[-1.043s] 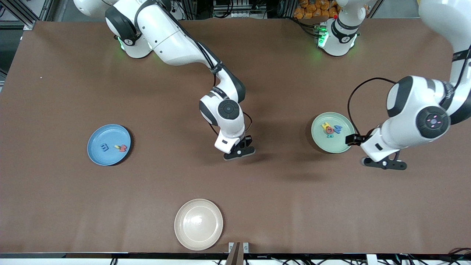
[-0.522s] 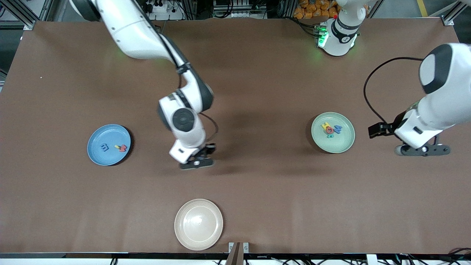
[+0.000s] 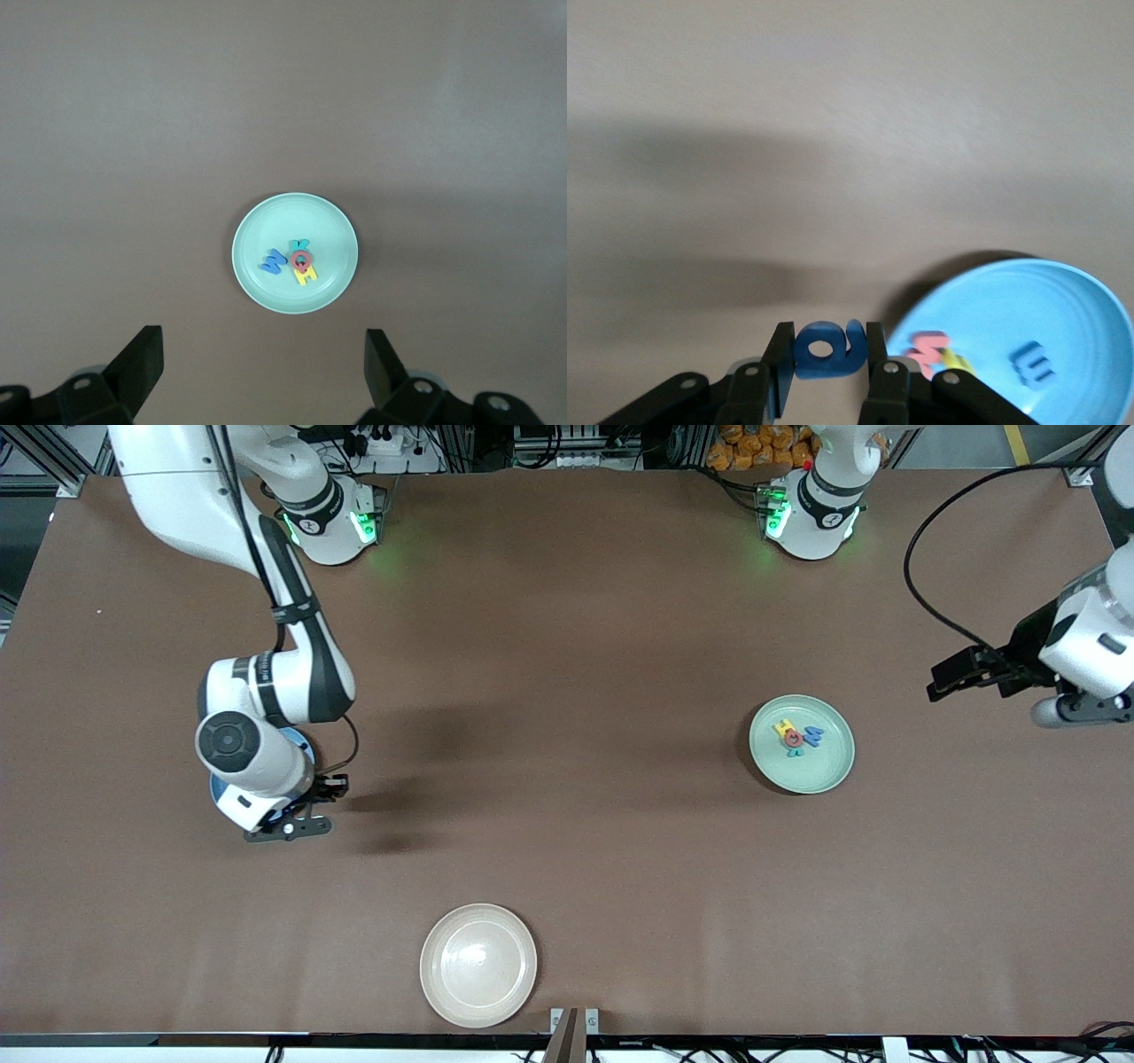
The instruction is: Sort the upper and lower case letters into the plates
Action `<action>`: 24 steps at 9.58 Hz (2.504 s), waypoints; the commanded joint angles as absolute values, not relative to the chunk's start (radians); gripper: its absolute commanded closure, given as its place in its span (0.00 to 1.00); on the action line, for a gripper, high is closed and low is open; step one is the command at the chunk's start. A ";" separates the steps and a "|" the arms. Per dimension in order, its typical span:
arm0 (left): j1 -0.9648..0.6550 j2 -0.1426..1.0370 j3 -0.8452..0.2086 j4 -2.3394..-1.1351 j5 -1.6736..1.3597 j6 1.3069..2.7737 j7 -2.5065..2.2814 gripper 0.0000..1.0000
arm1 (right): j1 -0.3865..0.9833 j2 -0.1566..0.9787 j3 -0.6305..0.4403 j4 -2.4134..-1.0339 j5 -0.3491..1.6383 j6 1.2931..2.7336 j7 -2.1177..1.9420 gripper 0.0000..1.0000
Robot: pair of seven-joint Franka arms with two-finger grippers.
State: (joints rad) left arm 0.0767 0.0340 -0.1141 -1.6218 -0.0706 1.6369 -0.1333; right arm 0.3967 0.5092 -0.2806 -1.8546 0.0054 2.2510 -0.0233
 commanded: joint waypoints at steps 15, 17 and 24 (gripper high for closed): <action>-0.008 0.008 -0.069 -1.589 -0.017 1.552 -0.061 0.00 | 0.051 0.012 -0.132 -1.737 0.003 1.875 -0.209 0.00; -0.005 0.006 -0.069 -1.589 -0.017 1.545 -0.061 0.00 | 0.043 0.005 -0.132 -1.601 0.006 1.716 -0.200 0.00; -0.008 0.014 -0.069 -1.575 -0.015 1.532 -0.061 0.00 | 0.041 0.014 -0.133 -1.459 0.008 1.543 -0.138 0.00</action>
